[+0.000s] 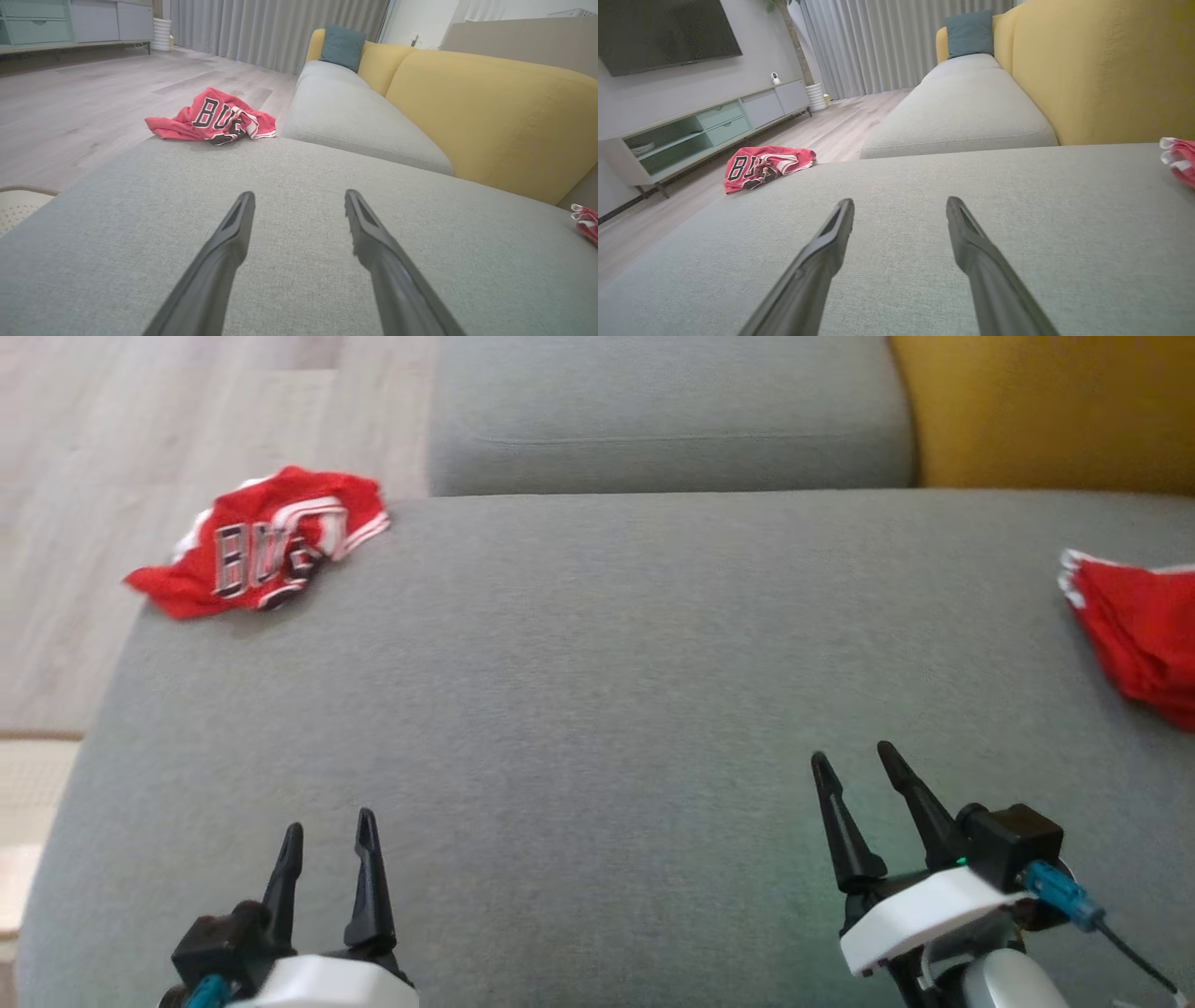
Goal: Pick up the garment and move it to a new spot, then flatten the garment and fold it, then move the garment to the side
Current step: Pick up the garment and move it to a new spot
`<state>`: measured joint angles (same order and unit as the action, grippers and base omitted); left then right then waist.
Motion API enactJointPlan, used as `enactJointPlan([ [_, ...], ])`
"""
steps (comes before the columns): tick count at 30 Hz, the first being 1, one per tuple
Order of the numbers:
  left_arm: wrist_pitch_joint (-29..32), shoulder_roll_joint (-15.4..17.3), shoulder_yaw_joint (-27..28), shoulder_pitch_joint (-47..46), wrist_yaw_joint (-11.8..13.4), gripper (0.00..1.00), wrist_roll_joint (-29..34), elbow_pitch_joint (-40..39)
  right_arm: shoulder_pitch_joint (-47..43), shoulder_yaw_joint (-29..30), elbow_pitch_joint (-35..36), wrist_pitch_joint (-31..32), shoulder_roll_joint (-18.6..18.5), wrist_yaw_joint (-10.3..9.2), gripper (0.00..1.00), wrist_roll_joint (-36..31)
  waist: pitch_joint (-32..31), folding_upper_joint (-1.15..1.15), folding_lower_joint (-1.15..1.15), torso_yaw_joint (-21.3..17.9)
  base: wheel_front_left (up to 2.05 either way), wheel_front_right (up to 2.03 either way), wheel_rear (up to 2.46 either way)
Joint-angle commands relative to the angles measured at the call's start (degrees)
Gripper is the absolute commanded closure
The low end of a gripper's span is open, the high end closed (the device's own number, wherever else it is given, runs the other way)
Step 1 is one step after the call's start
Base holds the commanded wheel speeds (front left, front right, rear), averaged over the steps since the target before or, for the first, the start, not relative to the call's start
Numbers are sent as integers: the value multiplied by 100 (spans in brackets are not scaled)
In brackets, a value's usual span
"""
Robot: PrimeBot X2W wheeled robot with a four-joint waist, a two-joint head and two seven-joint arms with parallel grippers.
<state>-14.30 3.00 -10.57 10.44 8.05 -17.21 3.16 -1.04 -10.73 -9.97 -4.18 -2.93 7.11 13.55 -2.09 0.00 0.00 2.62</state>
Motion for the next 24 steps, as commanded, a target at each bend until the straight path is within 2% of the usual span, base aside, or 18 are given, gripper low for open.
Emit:
enactJointPlan([
  [1,-70,-13,138,-142,9,0,57,-217,109,-146,226,-15,5,37,0,-24,-53,0,0,281,0,0,0],
  [11,-70,-13,101,-16,15,0,224,-463,-5,-251,258,-56,5,37,0,67,-213,0,0,1442,0,0,0],
  [12,-70,-13,101,-16,15,0,224,-463,-5,-251,258,-56,5,37,0,67,-213,0,0,1442,0,0,0],
  [21,-70,-5,206,223,-61,0,298,-515,-5,-366,211,-115,5,37,0,155,-309,0,0,2334,0,0,0],
  [24,-70,-5,306,329,-28,0,285,-610,73,-478,208,-92,5,37,0,151,-238,0,0,2445,0,0,0],
])
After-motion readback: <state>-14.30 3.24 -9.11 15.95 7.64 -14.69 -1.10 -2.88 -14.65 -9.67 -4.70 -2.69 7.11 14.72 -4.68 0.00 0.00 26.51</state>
